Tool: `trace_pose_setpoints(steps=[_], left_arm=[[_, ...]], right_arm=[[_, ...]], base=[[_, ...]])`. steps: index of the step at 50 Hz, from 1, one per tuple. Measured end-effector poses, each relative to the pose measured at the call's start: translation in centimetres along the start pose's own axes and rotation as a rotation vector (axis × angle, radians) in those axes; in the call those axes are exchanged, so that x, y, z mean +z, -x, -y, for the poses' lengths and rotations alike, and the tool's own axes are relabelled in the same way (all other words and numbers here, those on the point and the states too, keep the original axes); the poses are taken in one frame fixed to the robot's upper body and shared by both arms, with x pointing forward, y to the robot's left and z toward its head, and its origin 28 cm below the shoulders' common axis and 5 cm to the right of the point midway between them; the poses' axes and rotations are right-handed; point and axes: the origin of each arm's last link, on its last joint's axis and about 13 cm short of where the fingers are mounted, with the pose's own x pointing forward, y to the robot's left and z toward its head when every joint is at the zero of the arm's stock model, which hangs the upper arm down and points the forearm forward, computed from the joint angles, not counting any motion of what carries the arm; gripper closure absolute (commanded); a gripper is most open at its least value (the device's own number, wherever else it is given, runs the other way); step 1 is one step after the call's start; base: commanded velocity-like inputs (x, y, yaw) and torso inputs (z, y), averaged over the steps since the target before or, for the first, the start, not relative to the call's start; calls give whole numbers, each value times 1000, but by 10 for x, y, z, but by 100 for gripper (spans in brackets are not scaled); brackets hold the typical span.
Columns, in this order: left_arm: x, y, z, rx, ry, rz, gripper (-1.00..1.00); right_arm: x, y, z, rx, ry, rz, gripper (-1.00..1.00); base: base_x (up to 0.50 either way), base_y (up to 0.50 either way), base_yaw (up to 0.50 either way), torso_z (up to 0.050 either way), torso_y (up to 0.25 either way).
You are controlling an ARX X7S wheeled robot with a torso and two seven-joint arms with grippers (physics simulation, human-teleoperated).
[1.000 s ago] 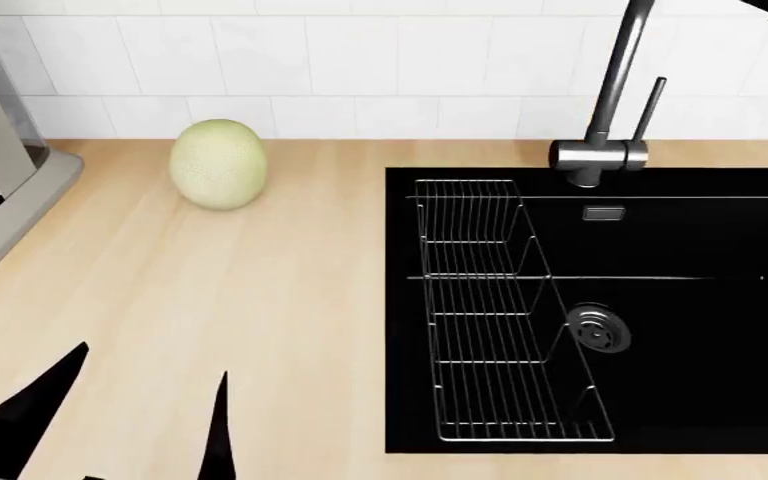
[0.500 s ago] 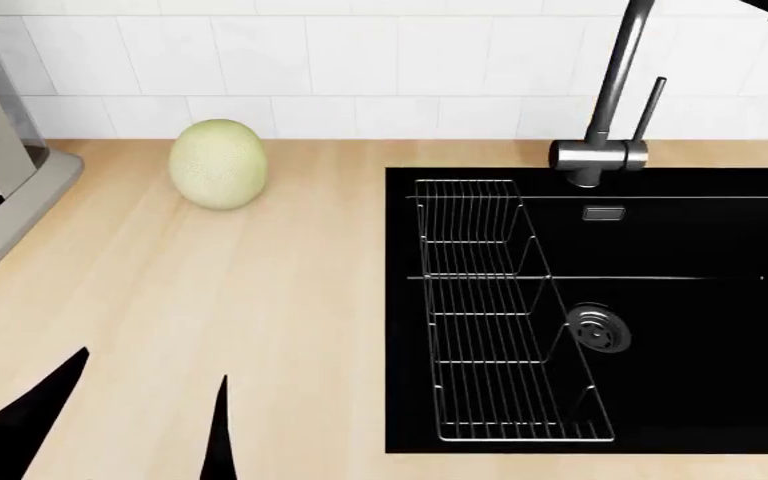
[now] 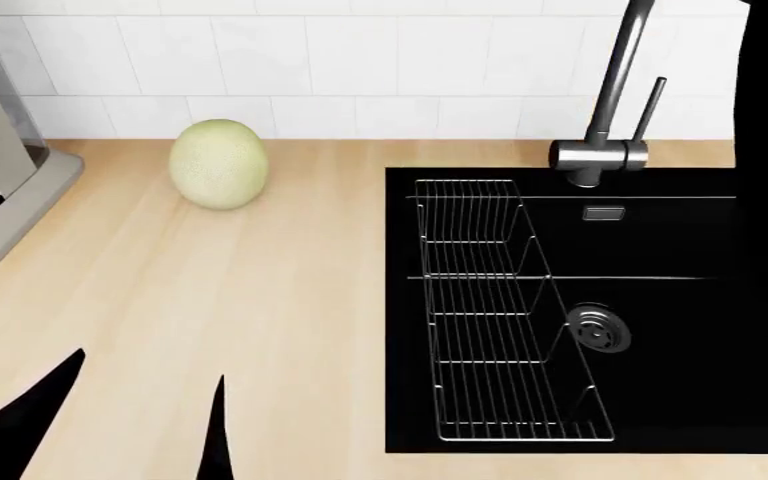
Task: Pick the jam and bar from the counter and place them in the cabinets closest to them.
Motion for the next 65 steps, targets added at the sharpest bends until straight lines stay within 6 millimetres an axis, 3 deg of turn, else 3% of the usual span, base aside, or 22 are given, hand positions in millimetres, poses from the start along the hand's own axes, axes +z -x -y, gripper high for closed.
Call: trace_pose_setpoints(steps=[13, 36, 52, 65], left_arm=[[0, 0, 0, -1, 5, 5, -100], [-1, 4, 0, -12, 12, 20, -100], [-2, 6, 1, -23, 13, 25, -100], [-2, 5, 3, -28, 13, 24, -100]], right_arm=[[2, 32, -6, -34, -20, -2, -100], [22, 114, -19, -27, -9, 62, -100], [0, 161, -14, 19, -11, 73, -100], [-30, 186, -9, 54, -9, -19, -100]], base=[[0, 0, 0, 0, 0], [0, 0, 0, 0, 0], [0, 0, 0, 0, 0], [0, 0, 0, 0, 0]])
